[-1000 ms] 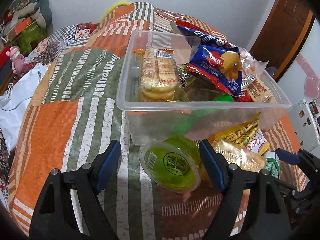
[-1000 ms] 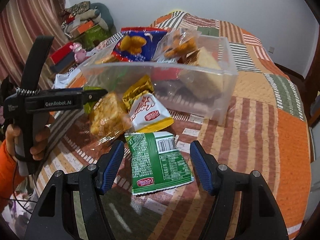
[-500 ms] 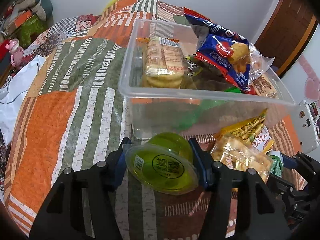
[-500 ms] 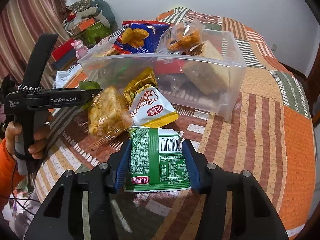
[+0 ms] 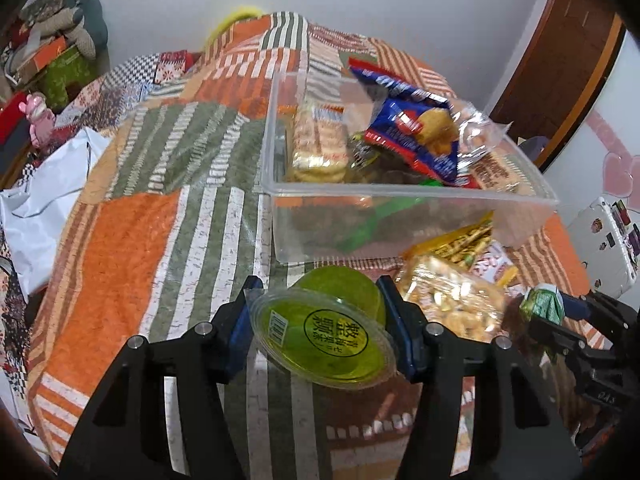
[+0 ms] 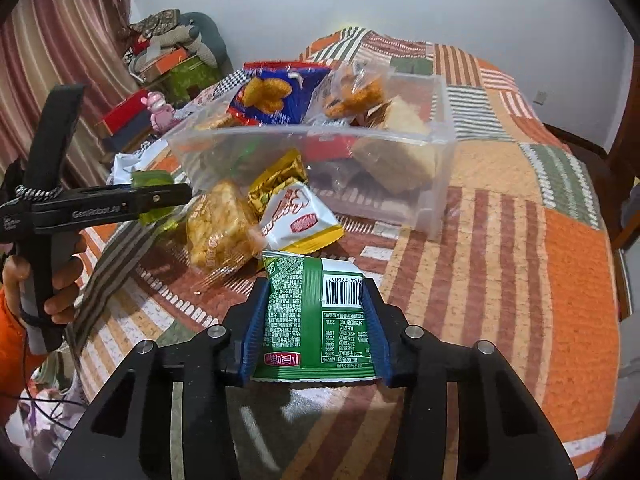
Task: Organize snacks
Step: 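Drop the jelly cup into the box with left tool while right tool drops the green packet in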
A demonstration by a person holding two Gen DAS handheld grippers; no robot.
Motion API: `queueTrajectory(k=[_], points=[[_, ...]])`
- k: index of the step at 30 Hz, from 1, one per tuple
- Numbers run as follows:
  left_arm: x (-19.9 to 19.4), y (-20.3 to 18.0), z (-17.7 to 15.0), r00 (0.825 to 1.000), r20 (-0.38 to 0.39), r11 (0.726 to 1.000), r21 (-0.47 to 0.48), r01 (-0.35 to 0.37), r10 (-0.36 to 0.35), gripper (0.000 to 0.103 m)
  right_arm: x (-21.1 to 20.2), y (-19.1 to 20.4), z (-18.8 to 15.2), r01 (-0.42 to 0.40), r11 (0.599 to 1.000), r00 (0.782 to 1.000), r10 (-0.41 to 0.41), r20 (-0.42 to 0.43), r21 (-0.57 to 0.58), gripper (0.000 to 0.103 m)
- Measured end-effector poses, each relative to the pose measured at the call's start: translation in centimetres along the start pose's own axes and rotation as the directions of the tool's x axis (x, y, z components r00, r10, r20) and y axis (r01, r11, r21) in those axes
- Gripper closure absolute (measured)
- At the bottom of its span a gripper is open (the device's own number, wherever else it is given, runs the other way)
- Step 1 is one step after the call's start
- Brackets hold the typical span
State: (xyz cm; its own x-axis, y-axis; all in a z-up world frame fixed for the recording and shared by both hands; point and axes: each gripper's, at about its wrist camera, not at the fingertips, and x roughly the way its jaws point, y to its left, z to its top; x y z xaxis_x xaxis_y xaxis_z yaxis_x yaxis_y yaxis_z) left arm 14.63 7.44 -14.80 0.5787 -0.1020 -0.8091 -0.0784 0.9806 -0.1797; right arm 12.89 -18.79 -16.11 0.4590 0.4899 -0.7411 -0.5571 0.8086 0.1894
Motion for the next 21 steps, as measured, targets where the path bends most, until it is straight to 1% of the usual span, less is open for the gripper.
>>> queueTrajectory(k=[10,16,21], points=[[-3.7,-1.2,1.0,0.997,0.076,1.000,0.028,0.009,-0.011,0.046,-2.6,-0.1,2.0,0.035,0.999,0.994,-0.034,0.106,-0.013,0.062],[-4.4,-1.7,2.3,0.994,0.104,0.999,0.036,0.015,-0.019,0.046,-3.5,-0.5,3.9,0.046,0.999,0.985,-0.045,0.168,-0.002,0.062],[-4.4,-2.3,3.8,0.992,0.124,0.999,0.044,0.016,-0.021,0.046,-3.5,-0.6,5.2,0.048,0.999,0.980,-0.048,0.193,0.001,0.062]])
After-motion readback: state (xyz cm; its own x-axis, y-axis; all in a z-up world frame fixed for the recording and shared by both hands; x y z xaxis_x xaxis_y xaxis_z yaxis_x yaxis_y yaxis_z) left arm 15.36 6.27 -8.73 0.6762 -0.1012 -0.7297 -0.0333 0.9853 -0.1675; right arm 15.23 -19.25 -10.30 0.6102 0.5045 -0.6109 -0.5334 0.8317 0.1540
